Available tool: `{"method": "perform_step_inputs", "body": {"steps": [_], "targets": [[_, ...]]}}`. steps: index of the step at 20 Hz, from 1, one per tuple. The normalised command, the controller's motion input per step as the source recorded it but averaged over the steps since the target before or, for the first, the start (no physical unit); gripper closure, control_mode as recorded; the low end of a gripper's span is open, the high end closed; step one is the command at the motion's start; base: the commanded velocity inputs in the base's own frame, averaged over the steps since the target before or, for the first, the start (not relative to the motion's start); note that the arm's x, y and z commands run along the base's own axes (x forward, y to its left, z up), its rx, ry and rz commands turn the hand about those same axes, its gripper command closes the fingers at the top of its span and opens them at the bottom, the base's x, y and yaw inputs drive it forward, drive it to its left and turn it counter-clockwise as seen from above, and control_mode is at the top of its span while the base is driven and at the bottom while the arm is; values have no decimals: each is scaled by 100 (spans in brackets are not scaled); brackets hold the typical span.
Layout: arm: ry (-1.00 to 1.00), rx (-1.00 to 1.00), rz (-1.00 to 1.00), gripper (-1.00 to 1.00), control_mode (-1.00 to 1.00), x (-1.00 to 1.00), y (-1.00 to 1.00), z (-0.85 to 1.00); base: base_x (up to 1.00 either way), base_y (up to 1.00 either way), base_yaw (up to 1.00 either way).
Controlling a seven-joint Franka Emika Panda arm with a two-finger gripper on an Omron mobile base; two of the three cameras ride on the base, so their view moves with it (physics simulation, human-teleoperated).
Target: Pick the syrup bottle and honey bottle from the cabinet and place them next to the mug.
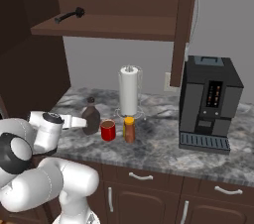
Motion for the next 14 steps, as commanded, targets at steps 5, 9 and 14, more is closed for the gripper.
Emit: {"method": "perform_step_inputs", "body": {"steps": [5, 9, 14], "targets": [[-1, 0, 0, 100, -100, 0, 0, -7, 0, 0, 0], [0, 0, 0, -100, -100, 0, 0, 0, 0, 0, 0], [0, 0, 0, -100, -100, 0, 0, 0, 0, 0, 0]]}}
